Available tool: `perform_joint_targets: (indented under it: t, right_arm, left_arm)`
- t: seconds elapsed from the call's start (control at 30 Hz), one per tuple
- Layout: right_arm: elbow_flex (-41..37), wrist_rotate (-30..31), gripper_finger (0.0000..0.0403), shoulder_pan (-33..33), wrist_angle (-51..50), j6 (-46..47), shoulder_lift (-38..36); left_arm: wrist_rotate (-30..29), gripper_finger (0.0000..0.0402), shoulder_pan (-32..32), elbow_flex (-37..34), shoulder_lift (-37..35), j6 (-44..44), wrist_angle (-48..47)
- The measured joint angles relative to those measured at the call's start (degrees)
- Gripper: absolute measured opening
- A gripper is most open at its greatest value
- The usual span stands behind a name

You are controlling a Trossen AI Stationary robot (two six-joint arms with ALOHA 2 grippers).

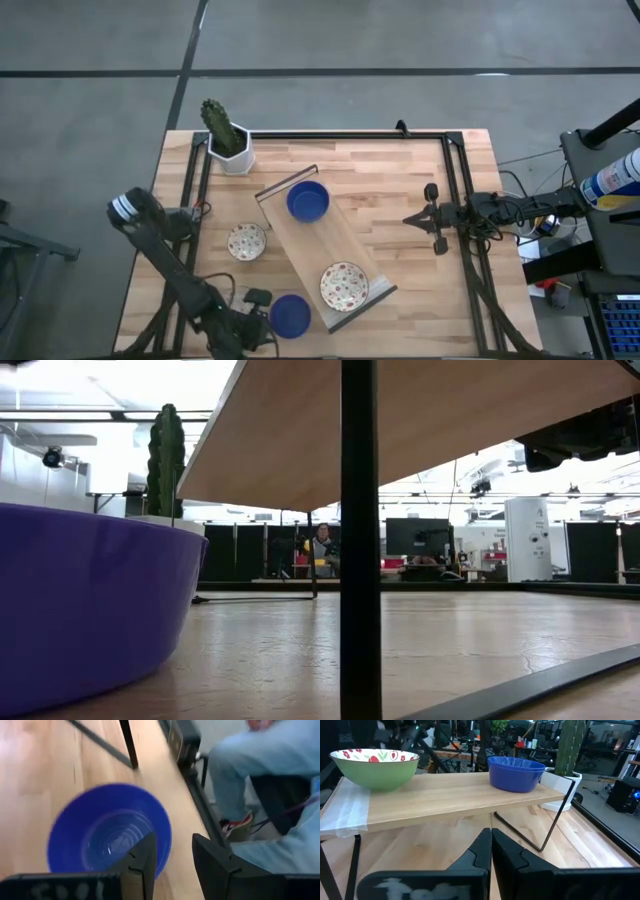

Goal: Pick & Place Mini bowls
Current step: Stack the violet bowl on the violet bowls on the shelf

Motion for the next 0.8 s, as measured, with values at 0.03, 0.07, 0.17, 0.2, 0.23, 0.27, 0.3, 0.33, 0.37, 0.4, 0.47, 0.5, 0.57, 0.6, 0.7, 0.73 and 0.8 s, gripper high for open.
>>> perform_joint_targets:
  t: [0.03, 0.07, 0.17, 0.2, 0.23, 0.27, 0.3, 0.33, 0.37, 0.4, 0.47, 0.5, 0.57, 0.6, 0.7, 0.73, 0.8]
  right_arm:
    - [0.0, 0.0, 0.0009, 0.0, 0.0, 0.0, 0.0]
    - [0.0, 0.0, 0.0009, 0.0, 0.0, 0.0, 0.0]
    - [0.0, 0.0, 0.0008, 0.0, 0.0, 0.0, 0.0]
    - [0.0, 0.0, 0.0009, 0.0, 0.0, 0.0, 0.0]
    - [0.0, 0.0, 0.0009, 0.0, 0.0, 0.0, 0.0]
    - [0.0, 0.0, 0.0009, 0.0, 0.0, 0.0, 0.0]
    - [0.0, 0.0, 0.0008, 0.0, 0.0, 0.0, 0.0]
    - [0.0, 0.0, 0.0008, 0.0, 0.0, 0.0, 0.0]
    - [0.0, 0.0, 0.0008, 0.0, 0.0, 0.0, 0.0]
    - [0.0, 0.0, 0.0008, 0.0, 0.0, 0.0, 0.0]
    - [0.0, 0.0, 0.0008, 0.0, 0.0, 0.0, 0.0]
    - [0.0, 0.0, 0.0008, 0.0, 0.0, 0.0, 0.0]
    - [0.0, 0.0, 0.0008, 0.0, 0.0, 0.0, 0.0]
    - [0.0, 0.0, 0.0008, 0.0, 0.0, 0.0, 0.0]
    - [0.0, 0.0, 0.0008, 0.0, 0.0, 0.0, 0.0]
    - [0.0, 0.0, 0.0008, 0.0, 0.0, 0.0, 0.0]
    - [0.0, 0.0, 0.0008, 0.0, 0.0, 0.0, 0.0]
  left_arm:
    - [0.1, 0.0119, 0.0, 0.3, 0.9, 0.0, 0.0]
    - [0.1, 0.0119, 0.0, 0.8, 1.7, 0.0, 0.0]
    - [-0.1, 0.0119, 0.0, 2.0, 4.3, -0.2, 0.8]
    - [-0.1, 0.0119, 0.1, 2.2, 5.3, -0.3, 0.3]
    - [-0.1, 0.0119, 0.1, 2.4, 6.2, -0.3, -0.1]
    - [-0.2, 0.0119, 0.2, 2.7, 6.9, -0.3, -0.1]
    - [-0.3, 0.0119, 0.3, 3.0, 7.5, -0.3, 0.0]
    - [-0.7, 0.0119, 0.4, 3.4, 8.0, -0.3, 0.3]
    - [-0.8, 0.0119, 0.5, 3.7, 8.5, -0.3, 0.7]
    - [-0.8, 0.0119, 0.6, 3.7, 9.1, -0.3, 0.8]
    - [-0.9, 0.0119, 0.8, 3.8, 10.4, -0.3, 0.0]
    - [-1.2, 0.0119, 1.0, 3.8, 10.9, -0.3, -0.1]
    - [-1.3, 0.0119, 1.2, 3.8, 11.4, -0.4, 0.1]
    - [-1.4, 0.0119, 1.3, 3.8, 11.5, -0.4, 0.1]
    - [-1.5, 0.0119, 1.5, 3.4, 11.7, -0.8, -0.3]
    - [-1.7, 0.0119, 1.5, 3.4, 11.5, -1.1, -0.3]
    - [-2.3, 0.0114, 1.5, 3.7, 11.0, -1.4, -0.8]
